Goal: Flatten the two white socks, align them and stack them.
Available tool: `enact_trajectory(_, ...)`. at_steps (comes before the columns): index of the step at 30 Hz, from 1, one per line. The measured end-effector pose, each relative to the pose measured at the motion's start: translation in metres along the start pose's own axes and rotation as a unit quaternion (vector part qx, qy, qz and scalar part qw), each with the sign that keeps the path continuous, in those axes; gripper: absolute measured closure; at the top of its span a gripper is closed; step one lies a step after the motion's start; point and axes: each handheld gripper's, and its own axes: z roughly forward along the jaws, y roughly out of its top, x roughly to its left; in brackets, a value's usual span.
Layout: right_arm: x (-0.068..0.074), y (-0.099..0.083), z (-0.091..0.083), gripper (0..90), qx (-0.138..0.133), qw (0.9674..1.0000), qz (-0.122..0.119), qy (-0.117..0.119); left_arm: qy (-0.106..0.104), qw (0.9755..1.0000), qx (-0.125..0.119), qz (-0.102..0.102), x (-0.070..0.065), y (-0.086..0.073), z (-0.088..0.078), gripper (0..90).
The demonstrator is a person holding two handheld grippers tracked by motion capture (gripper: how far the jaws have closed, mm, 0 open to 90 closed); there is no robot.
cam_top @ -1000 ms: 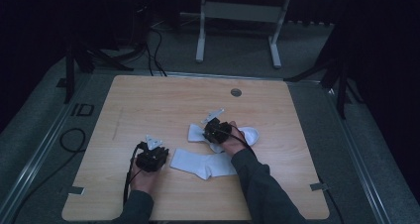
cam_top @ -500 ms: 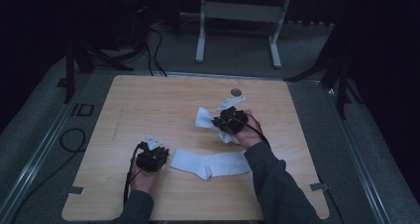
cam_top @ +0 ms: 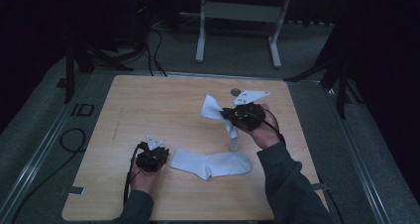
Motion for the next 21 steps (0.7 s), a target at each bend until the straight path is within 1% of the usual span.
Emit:
enact_trajectory(1,0.005,0.002,-0.010,83.9,-0.012,0.9999,-0.007,0.000,0.001,1.0000,0.000,0.000,0.000,0.000,0.000,78.3)
enact_trajectory(2,0.008,0.003,-0.016,83.9,-0.020,0.9998,-0.008,0.003,0.001,1.0000,0.001,0.001,0.000,0.000,0.000,78.3)
enact_trajectory(3,0.011,0.003,-0.021,83.8,-0.025,0.9996,-0.011,0.007,0.000,1.0000,0.000,0.001,0.000,0.000,0.000,78.3)
enact_trajectory(4,0.011,0.003,-0.021,83.8,-0.025,0.9996,-0.011,0.007,0.000,1.0000,0.000,0.001,0.000,0.000,0.000,78.3)
enact_trajectory(5,0.017,0.001,-0.031,83.7,-0.030,0.9994,-0.016,0.010,0.000,1.0000,0.000,0.001,0.000,0.000,0.000,78.3)
enact_trajectory(8,0.025,-0.006,-0.042,83.6,-0.030,0.9994,-0.018,0.008,0.001,1.0000,-0.001,0.000,0.000,0.000,0.000,78.3)
enact_trajectory(9,0.025,-0.006,-0.042,83.6,-0.030,0.9994,-0.018,0.008,0.001,1.0000,-0.001,0.000,0.000,0.000,0.000,78.4)
enact_trajectory(11,0.032,-0.012,-0.047,83.5,-0.028,0.9994,-0.016,0.012,0.001,1.0000,-0.001,0.000,0.000,0.000,0.000,78.3)
enact_trajectory(12,0.032,-0.012,-0.047,83.5,-0.028,0.9994,-0.016,0.012,0.001,1.0000,-0.001,0.000,0.000,0.000,0.000,78.4)
enact_trajectory(13,0.035,-0.018,-0.043,83.4,-0.015,0.9996,-0.015,0.016,0.000,1.0000,-0.001,0.000,0.000,0.000,0.000,78.4)
enact_trajectory(14,0.035,-0.018,-0.043,83.4,-0.015,0.9996,-0.015,0.016,0.000,1.0000,-0.001,0.000,0.000,0.000,0.000,78.4)
enact_trajectory(16,0.038,-0.026,-0.035,83.4,-0.004,0.9996,-0.011,0.024,0.000,1.0000,-0.001,-0.001,0.000,0.000,0.000,78.3)
enact_trajectory(17,0.040,-0.034,-0.028,83.4,0.000,0.9994,-0.001,0.035,0.000,1.0000,-0.001,0.000,0.000,0.000,0.000,78.3)
enact_trajectory(19,0.043,-0.041,-0.021,83.4,0.004,0.9990,0.008,0.043,-0.002,1.0000,-0.001,-0.002,0.000,0.000,0.000,78.2)
enact_trajectory(20,0.043,-0.041,-0.021,83.4,0.004,0.9990,0.008,0.043,-0.002,1.0000,-0.001,-0.002,0.000,0.000,0.000,78.2)
enact_trajectory(21,0.046,-0.047,-0.015,83.4,0.006,0.9984,0.016,0.054,-0.003,1.0000,0.000,-0.002,0.000,0.000,0.000,78.2)
